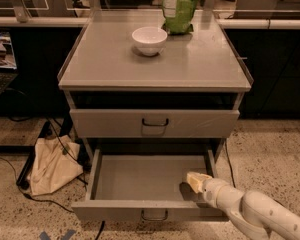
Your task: Open middle drawer
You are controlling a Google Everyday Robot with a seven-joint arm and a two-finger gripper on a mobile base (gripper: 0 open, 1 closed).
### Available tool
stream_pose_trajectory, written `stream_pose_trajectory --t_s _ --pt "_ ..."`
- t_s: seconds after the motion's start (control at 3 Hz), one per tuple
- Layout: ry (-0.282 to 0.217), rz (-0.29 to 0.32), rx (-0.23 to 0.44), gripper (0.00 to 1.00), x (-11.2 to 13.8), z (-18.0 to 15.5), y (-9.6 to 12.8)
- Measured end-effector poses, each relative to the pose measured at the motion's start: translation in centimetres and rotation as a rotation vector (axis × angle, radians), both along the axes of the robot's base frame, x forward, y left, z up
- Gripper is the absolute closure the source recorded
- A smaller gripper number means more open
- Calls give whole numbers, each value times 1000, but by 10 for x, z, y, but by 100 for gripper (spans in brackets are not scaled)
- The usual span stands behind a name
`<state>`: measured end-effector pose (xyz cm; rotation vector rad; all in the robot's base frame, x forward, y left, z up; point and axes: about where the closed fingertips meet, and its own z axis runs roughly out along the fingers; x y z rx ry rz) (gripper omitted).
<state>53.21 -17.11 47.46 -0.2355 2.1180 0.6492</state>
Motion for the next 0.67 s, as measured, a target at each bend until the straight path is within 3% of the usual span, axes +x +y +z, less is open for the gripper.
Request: stream_pose_trajectory --t_s 0.33,0.67 --pt "-152 -53 7 84 -9 65 -12" --pt "-214 -100 36 53 -11 103 -25"
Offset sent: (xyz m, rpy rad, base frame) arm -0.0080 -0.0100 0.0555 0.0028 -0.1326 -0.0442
